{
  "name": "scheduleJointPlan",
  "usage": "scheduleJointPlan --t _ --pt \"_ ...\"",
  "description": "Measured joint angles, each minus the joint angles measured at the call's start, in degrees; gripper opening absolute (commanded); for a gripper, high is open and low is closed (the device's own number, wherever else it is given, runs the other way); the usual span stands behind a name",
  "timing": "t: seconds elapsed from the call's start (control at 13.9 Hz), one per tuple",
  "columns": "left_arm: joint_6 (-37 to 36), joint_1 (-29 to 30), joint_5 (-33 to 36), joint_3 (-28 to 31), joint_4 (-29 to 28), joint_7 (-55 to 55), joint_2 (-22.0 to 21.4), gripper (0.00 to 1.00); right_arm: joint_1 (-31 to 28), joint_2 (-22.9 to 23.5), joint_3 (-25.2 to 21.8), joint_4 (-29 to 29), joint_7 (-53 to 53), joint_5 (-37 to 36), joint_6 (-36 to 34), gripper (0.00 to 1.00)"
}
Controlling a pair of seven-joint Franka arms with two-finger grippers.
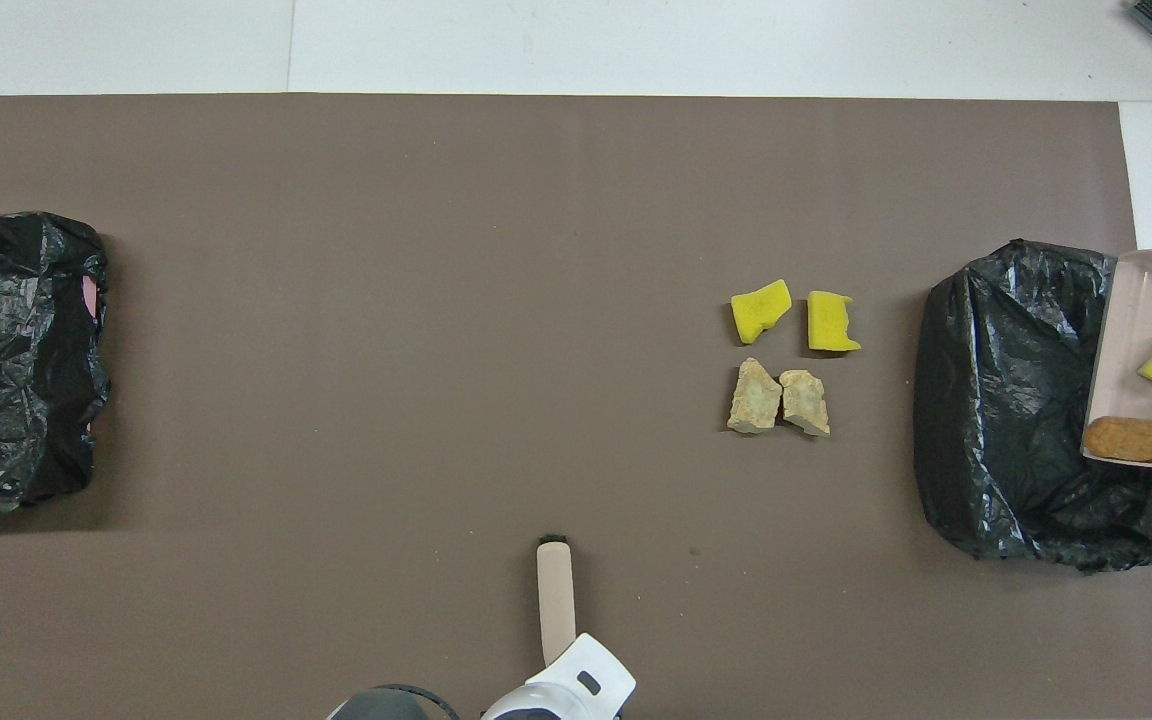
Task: Sweep and dump trash in bin
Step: 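Tilt the dustpan with the right gripper to dump debris into the bag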
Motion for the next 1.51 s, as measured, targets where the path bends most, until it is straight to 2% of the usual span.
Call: scheduleJointPlan --t 0.14,0.36,0.58,0.79,1.01,1.22,1.44,1.51 --pt "-3.1 3.3 1.3 0.1 2.2 3.1 0.1 1.0 2.8 0.0 0.1 -0.6 2.8 -4.5 0.2 0.0" --pt "-8.1 7.4 9.8 1.3 8.5 4.2 2.2 1.0 4.8 0.0 0.1 -1.7 3.9 -9.0 1.6 0.0" --pt "-12.5 8.1 16.1 7.5 16.6 6.9 5.4 1.0 5.9 0.0 0.2 -2.1 4.5 -13.7 2.5 0.0" --pt "-19.7 8.2 16.9 16.8 26.0 14.4 6.4 1.0 6.2 -0.1 0.2 -2.1 4.6 -17.2 3.1 0.0" --pt "-27.6 8.3 19.0 25.6 35.3 23.6 6.3 1.0 6.2 -0.4 0.2 -1.8 4.5 -18.3 3.2 0.0" --pt "-30.3 8.9 22.7 31.6 41.5 30.6 6.4 1.0 6.2 -1.8 0.2 0.2 3.3 -18.4 3.2 0.0" --pt "-34.8 12.3 23.5 35.0 47.7 38.4 6.4 1.0 6.2 -4.7 0.3 0.8 2.6 -17.3 1.4 0.0" --pt "-37.1 14.5 23.5 35.2 49.7 41.3 6.4 1.0 6.2 -5.3 0.3 1.1 2.6 -14.6 0.1 0.0"
